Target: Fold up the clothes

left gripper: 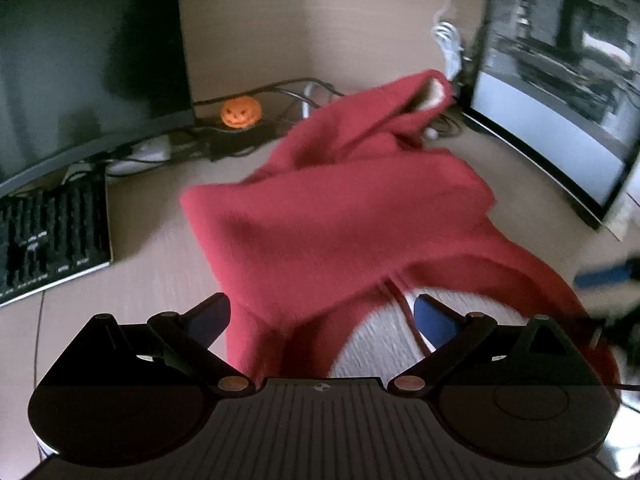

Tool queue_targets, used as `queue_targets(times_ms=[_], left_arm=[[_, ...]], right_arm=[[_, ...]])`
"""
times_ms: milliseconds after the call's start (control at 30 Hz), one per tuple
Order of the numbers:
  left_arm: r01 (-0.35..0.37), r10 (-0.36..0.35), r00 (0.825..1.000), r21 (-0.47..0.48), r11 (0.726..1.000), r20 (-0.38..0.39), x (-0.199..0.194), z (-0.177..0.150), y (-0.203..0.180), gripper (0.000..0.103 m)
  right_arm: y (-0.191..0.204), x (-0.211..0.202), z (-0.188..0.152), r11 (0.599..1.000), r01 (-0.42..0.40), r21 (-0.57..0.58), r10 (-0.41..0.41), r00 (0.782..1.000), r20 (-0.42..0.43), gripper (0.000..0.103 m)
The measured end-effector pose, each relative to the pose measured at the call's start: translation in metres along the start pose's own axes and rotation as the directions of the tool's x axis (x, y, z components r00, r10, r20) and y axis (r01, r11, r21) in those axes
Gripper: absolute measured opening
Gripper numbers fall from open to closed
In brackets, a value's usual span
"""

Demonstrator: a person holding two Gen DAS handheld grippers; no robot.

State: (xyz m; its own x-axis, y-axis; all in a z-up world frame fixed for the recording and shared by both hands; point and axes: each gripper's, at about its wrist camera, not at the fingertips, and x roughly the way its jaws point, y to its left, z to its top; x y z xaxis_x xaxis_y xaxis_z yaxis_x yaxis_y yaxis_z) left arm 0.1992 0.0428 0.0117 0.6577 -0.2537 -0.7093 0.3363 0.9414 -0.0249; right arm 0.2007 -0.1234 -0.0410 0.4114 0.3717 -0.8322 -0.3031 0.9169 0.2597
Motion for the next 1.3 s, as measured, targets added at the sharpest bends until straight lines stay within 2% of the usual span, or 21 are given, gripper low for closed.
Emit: queue_targets(times_ms=[100,167,300,567,600,667,733,800,900,1000,1100,1300], left_arm=[[0.034,-0.034,0.999,0.009,0.999,-0.004,-0.012,-0.011,-0.001,0.101],[0.046,-0.046,0.999,0.022,0.999,-0.005,-0.017,-0.018,-0.002,0.101],[0.052,-0.051,0.999,0.007,0.999,-0.009,-0.025,-0.030,-0.002,0.101],[0.026,-0.027,1.000,-0.071,0.997,-0.009,-0.049,-0.064,0.003,0.101],[0.027,-0.027,1.000,-0.086,0.996,-0.006,-0.054,-0.071,0.002,0.101],[0.032,-0.032,0.999,-0.114,0.993,-0.001,-0.065,-0.085,0.001,0.101],[0.045,-0.045,0.999,-0.092,0.995,-0.002,-0.082,-0.098,-0.005,0.101],[0.045,-0.045,0.999,-0.042,0.998,-0.010,-0.099,-0.111,-0.013,0.101],[0.010,-0.007,0.999,0.077,0.997,-0.040,-0.119,-0.133,-0.028,0.101],[-0.060,0.075,0.993,0.157,0.986,-0.089,-0.120,-0.154,-0.038,0.101],[-0.148,0.171,0.979,0.192,0.970,-0.112,-0.110,-0.168,-0.042,0.101],[-0.255,0.267,0.955,0.103,0.961,-0.131,-0.100,-0.170,-0.029,0.101]], right_arm=[[0.019,0.007,-0.021,0.991,0.121,-0.064,-0.117,0.991,0.063,0.103],[0.027,0.011,-0.022,0.983,0.172,-0.062,-0.167,0.983,0.078,0.103],[0.029,0.022,-0.014,0.975,0.210,-0.068,-0.203,0.975,0.090,0.103],[0.019,0.026,-0.011,0.978,0.177,-0.114,-0.162,0.978,0.130,0.103],[0.016,0.024,-0.009,0.981,0.158,-0.114,-0.144,0.982,0.122,0.103],[0.000,0.012,-0.004,0.996,0.061,-0.064,-0.054,0.993,0.101,0.103],[-0.021,-0.009,-0.005,1.000,-0.021,-0.003,0.021,0.993,0.117,0.103],[-0.039,-0.040,-0.014,1.000,-0.004,-0.011,0.006,0.982,0.189,0.103],[-0.055,-0.081,-0.040,0.982,0.150,-0.110,-0.112,0.949,0.295,0.103],[-0.070,-0.102,-0.072,0.959,0.217,-0.184,-0.151,0.936,0.317,0.103],[-0.079,-0.101,-0.093,0.955,0.215,-0.205,-0.153,0.947,0.281,0.103],[-0.083,-0.085,-0.127,0.957,0.197,-0.214,-0.151,0.966,0.212,0.103]])
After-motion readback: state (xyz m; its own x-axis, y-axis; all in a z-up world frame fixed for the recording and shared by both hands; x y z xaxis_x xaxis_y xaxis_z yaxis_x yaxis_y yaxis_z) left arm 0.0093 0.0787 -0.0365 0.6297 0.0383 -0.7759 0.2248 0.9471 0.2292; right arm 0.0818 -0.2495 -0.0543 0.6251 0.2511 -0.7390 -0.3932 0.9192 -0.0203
